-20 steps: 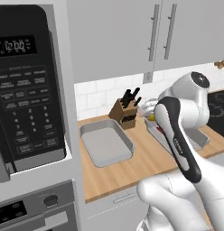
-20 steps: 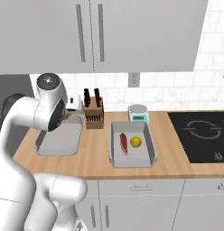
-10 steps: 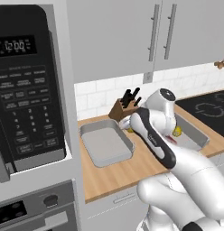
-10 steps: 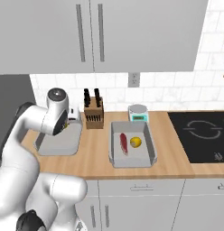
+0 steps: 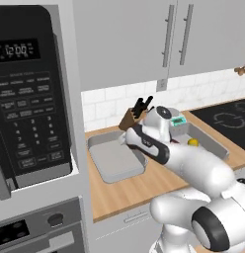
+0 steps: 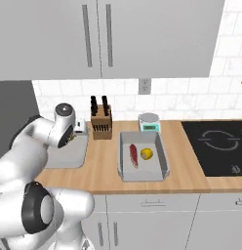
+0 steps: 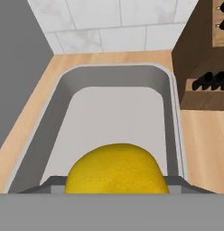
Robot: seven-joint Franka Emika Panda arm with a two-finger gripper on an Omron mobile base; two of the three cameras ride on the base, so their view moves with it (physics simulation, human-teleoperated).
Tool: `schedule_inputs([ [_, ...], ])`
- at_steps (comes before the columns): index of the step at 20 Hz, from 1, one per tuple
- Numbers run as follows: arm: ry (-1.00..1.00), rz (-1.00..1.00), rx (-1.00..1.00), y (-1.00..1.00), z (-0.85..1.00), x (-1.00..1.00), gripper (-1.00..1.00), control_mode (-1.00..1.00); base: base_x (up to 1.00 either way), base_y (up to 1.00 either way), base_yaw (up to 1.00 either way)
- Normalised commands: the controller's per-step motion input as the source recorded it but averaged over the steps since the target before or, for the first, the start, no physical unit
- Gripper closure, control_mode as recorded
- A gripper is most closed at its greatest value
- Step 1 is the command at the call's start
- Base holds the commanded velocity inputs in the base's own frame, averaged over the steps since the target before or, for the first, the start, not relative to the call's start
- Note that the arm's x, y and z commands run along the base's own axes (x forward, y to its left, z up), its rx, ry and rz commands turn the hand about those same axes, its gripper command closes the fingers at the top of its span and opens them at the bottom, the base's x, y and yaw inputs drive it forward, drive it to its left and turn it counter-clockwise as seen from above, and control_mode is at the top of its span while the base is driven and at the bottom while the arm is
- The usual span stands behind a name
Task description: Place one lemon and one steak in each tupperware on the nearby counter, to pack two identical lunches.
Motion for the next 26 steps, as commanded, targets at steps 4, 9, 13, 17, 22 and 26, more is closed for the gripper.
schedule_inputs([
  [4,0.00,0.00,-0.01,0.00,-0.35,0.52,1.00,-1.00,0.00,0.00,0.00],
  [9,0.00,0.00,-0.01,0.00,-0.33,0.54,1.00,-1.00,0.00,0.00,0.00],
  [13,0.00,0.00,-0.02,0.01,-0.36,0.45,-1.00,-1.00,0.00,0.00,0.00],
  [17,0.00,0.00,-0.01,0.11,-0.06,0.07,-1.00,-1.00,0.00,0.00,0.00],
  [22,-0.01,-0.01,0.00,0.00,0.27,0.00,-1.00,-1.00,0.00,0.00,0.00],
  [26,-0.01,-0.05,0.00,-0.02,0.72,-0.20,-1.00,-1.00,0.00,0.00,0.00],
])
